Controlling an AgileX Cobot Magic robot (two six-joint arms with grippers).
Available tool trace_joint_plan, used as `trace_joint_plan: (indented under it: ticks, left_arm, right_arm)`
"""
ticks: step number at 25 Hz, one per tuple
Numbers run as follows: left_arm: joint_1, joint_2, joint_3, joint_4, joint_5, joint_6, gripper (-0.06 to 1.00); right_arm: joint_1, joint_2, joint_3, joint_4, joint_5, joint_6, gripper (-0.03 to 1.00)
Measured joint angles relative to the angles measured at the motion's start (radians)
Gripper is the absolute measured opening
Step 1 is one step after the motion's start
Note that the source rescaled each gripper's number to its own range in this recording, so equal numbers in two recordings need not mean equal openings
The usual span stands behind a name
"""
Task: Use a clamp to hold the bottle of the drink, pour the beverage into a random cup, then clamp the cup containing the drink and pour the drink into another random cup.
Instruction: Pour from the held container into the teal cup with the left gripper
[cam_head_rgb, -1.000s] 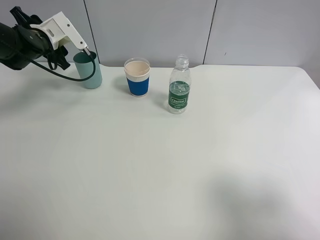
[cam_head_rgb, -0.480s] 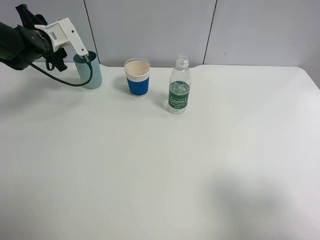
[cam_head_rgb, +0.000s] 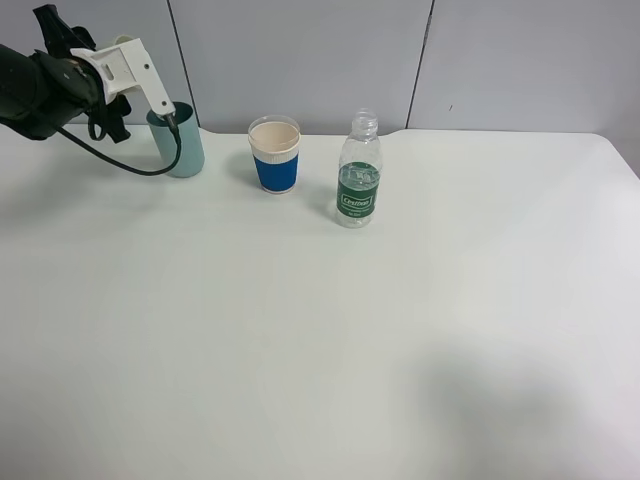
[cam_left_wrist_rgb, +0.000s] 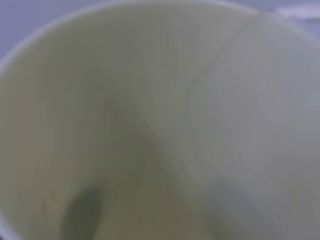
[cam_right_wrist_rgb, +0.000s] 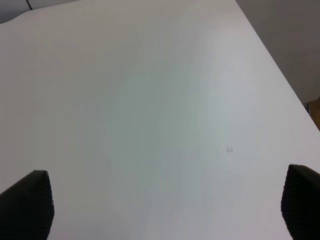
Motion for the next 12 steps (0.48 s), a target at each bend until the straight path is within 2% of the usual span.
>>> trace_joint_plan:
  ticks: [12]
  left_arm:
    - [0.000, 0.000, 0.000, -0.001, -0.017, 0.055, 0.02]
  right_arm:
    - [0.000, 0.000, 0.000, 0.000, 0.000, 0.000, 0.95]
